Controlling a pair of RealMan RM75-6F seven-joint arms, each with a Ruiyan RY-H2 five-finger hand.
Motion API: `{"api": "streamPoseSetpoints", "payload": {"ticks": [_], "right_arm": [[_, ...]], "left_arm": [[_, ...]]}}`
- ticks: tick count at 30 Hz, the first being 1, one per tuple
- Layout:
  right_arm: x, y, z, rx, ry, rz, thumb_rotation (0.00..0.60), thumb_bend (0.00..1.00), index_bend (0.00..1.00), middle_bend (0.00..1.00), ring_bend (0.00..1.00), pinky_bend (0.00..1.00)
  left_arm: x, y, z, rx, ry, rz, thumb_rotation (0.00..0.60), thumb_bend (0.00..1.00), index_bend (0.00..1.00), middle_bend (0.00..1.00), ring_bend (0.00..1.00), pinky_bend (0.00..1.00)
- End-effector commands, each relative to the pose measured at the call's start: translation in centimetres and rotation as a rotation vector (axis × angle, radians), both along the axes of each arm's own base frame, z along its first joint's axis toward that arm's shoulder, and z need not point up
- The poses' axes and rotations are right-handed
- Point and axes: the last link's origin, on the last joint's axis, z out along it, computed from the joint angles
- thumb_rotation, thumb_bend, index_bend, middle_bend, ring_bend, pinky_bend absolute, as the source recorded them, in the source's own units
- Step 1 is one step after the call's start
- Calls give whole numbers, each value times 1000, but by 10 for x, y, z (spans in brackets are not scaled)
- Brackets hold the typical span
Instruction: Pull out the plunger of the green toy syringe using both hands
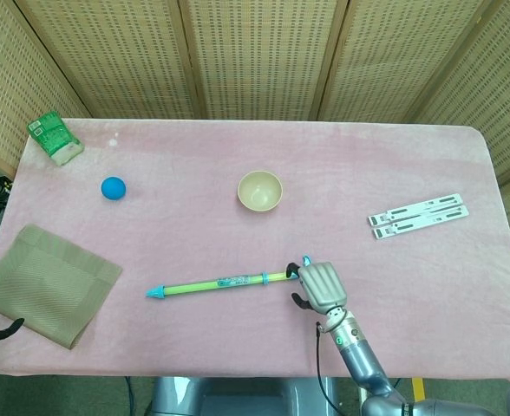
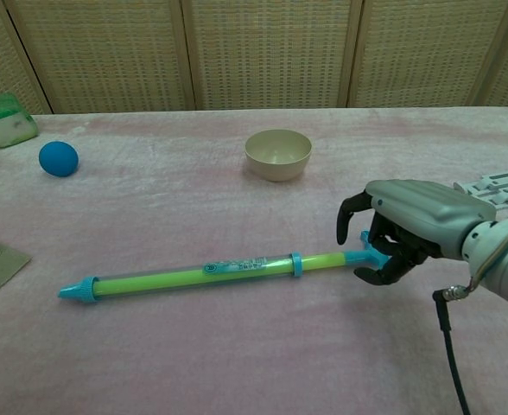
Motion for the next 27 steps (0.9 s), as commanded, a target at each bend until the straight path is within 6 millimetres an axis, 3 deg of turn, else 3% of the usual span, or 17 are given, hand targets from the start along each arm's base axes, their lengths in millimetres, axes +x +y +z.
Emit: {"api": "streamPoseSetpoints", "payload": {"ticks": [1,9,19,27], "right_arm": [[4,-5,-10,11,16,2,600,501,454,1000,1000,677],[1,-20,-30,26,48,-32,600,500,446,1000,1000,677],[-11,-32,-38,25,79,-67,600,505,444,1000,1000,677],[-15,-34,-42,26,95,-71,600,523,544,1000,1000,677]], "left_arm": [[-2,1,0,0,-3,7,600,0,0,0,0,0],[-9,5,0,-6,-11,29,600,0,0,0,0,0],[-11,7,-1,-10,-12,38,600,0,0,0,0,0],[-12,8,-3,-14,-7,41,600,0,0,0,0,0]]}}
